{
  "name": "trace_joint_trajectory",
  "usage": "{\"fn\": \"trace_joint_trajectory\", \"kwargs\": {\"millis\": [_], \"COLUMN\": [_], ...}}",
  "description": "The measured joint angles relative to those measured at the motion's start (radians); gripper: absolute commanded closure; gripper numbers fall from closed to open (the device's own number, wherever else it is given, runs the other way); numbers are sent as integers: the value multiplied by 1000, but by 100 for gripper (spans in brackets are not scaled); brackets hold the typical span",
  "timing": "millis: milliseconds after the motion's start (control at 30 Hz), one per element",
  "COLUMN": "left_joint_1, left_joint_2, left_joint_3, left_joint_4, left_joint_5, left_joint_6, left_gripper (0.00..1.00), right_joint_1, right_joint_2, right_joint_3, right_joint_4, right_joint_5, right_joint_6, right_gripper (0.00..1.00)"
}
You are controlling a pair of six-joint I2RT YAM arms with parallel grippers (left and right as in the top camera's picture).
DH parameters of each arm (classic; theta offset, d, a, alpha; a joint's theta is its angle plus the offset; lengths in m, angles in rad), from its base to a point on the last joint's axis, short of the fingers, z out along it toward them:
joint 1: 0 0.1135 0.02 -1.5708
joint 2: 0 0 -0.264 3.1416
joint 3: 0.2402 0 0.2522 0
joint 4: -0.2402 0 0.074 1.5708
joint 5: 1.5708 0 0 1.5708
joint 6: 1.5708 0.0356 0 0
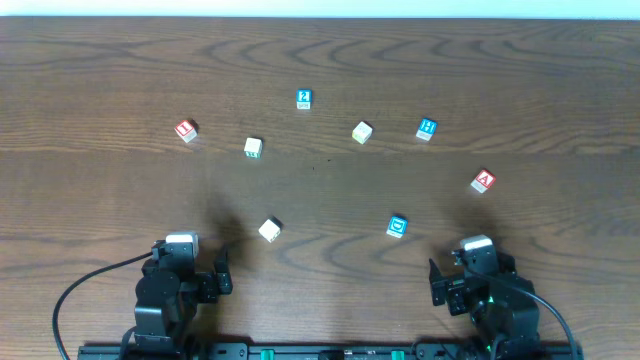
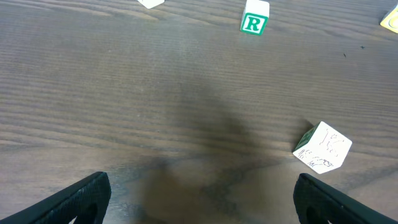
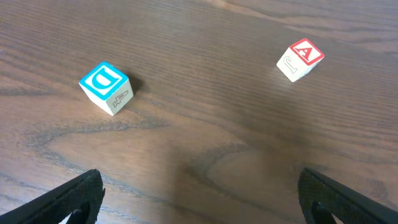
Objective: Spell out Ai2
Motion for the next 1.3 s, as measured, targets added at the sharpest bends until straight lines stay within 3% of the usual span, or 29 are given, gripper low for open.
{"fn": "trace_joint_trajectory", "kwargs": {"millis": [600,900,1300], "left_joint_1": [0,0,0], "left_joint_2": [0,0,0], "left_joint_3": [0,0,0], "left_joint_4": [0,-1,0], "left_joint_5": [0,-101,-113], "left_joint_6": [0,90,101], "left_gripper": [4,5,5], "right_joint_1": [0,0,0], "right_joint_2": [0,0,0], "right_joint_3": [0,0,0], "right_joint_4": [0,0,0], "right_joint_5": [0,0,0], "right_joint_6": [0,0,0], "right_gripper": [1,1,1]}}
